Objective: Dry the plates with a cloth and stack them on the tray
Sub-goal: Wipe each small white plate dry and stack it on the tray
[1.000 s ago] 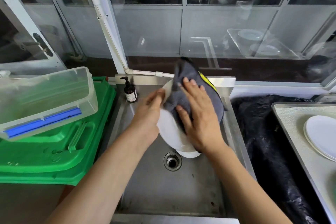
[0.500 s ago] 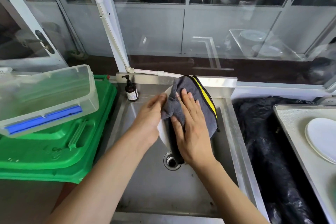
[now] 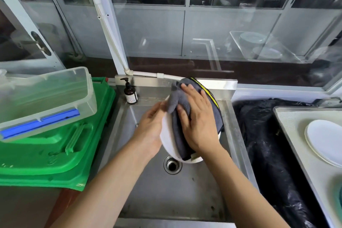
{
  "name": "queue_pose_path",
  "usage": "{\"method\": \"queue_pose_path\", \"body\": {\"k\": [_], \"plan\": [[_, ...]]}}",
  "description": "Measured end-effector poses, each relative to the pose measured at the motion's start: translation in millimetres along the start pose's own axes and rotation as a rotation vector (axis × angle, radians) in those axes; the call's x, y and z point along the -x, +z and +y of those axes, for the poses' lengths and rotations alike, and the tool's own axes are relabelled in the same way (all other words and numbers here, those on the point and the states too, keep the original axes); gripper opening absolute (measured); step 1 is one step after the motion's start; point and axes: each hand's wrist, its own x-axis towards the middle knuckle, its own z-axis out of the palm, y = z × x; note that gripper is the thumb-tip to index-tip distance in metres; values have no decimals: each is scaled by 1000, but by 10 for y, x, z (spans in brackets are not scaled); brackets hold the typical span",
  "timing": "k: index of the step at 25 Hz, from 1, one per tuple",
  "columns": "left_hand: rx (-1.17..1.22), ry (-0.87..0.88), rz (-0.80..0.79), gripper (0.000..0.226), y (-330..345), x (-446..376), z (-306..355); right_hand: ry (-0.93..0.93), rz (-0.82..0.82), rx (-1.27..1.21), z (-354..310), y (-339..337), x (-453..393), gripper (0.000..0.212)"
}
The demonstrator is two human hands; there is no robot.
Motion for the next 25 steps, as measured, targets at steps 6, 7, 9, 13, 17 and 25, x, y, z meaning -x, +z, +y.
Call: {"method": "queue_pose_path", "body": {"k": [6,7,9,13,17,25], "plan": [[-16,-15,176,17,-40,-56,177,475,47,-305,335,-18,231,44],[-33,-15,196,15,-43,-73,195,493,40,-312,313,21,373,53],[-45,-11,221,13,-47,-96,223,490,43,-316,227,107,631,54],[-2,12,240,22,-6,-151,170,160,31,-122,-93,227,871,54],[28,-7,210,19,-11,-140,145,-205,-41,-17,-252,252,689,50],[100,-42,115,44,-127,-115,262,-47,15,-56,184,161,1114,59]]}}
